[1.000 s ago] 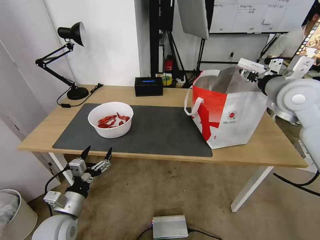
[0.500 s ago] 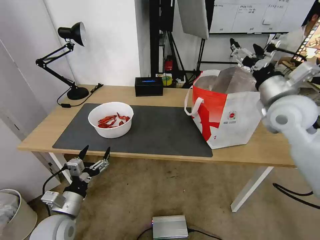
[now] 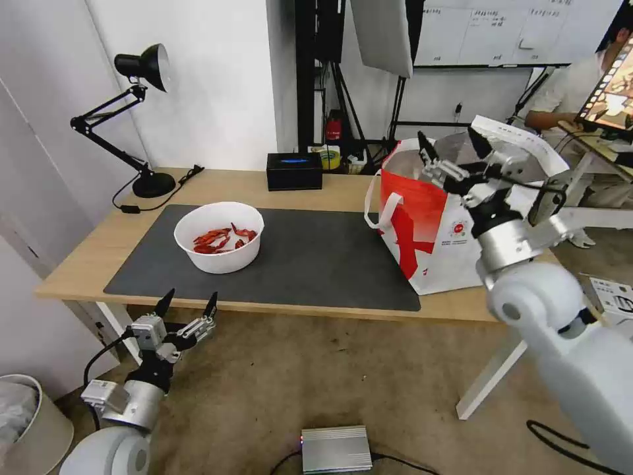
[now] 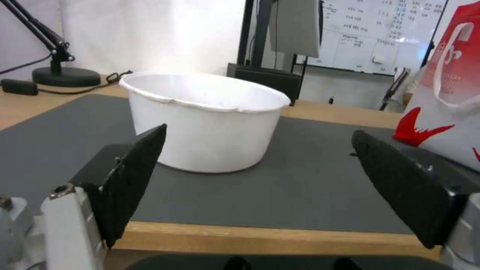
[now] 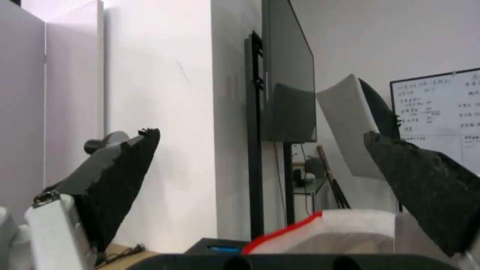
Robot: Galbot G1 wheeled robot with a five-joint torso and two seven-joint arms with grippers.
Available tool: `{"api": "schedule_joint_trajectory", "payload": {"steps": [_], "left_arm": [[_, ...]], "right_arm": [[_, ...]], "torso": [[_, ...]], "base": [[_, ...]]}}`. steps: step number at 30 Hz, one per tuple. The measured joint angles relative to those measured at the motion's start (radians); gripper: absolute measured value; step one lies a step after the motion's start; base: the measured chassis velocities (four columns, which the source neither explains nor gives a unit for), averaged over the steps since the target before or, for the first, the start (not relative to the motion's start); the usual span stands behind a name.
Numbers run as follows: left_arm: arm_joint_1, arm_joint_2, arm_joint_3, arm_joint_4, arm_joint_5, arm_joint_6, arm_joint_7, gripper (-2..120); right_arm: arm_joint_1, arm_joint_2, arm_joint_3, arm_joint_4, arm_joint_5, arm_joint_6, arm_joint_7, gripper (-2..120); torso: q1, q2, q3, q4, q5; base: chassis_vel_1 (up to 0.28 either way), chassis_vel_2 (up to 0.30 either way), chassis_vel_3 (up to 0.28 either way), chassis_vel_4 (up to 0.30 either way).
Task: Pick up the trash from the table and place it into the takeout bag.
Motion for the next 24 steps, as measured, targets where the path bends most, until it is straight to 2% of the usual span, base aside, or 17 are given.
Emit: {"api": "schedule_joint_trajectory", "payload": {"steps": [3, 8, 10, 11, 13, 24], "left_arm": [[-0.003, 0.001, 0.000, -0.001, 0.000, 0.000, -0.002, 100], [-0.005, 0.002, 0.002, 0.003, 0.000, 0.000, -0.003, 100], [-0.007, 0.003, 0.005, 0.007, 0.000, 0.000, -0.003, 100], [-0.007, 0.003, 0.005, 0.007, 0.000, 0.000, -0.003, 100], [-0.016, 0.005, 0.008, 0.012, 0.000, 0.002, -0.004, 100], [-0.036, 0.011, 0.037, 0.024, -0.001, 0.015, -0.007, 100]], "right_arm": [[-0.081, 0.065, 0.007, -0.006, -0.090, 0.033, -0.016, 100], [-0.126, 0.104, 0.015, -0.014, -0.140, 0.052, -0.025, 100], [-0.187, 0.161, 0.030, -0.028, -0.208, 0.076, -0.032, 100], [-0.187, 0.161, 0.030, -0.028, -0.208, 0.076, -0.032, 100], [-0.273, 0.233, 0.050, -0.043, -0.300, 0.110, -0.036, 100], [-0.443, 0.339, 0.055, -0.026, -0.471, 0.134, 0.000, 100]], "torso": [[0.000, 0.000, 0.000, 0.0000, 0.0002], [0.000, 0.000, 0.000, 0.0001, -0.0001], [0.000, 0.000, 0.000, 0.0001, -0.0001], [0.000, 0.000, 0.000, 0.0001, -0.0001], [0.000, 0.000, 0.000, 0.0000, -0.0002], [0.000, 0.000, 0.000, 0.0000, 0.0000]], "base": [[0.000, 0.000, 0.000, 0.000], [0.000, 0.000, 0.000, 0.000], [0.000, 0.000, 0.000, 0.000], [0.000, 0.000, 0.000, 0.000], [0.000, 0.000, 0.000, 0.000], [0.000, 0.000, 0.000, 0.000]]}}
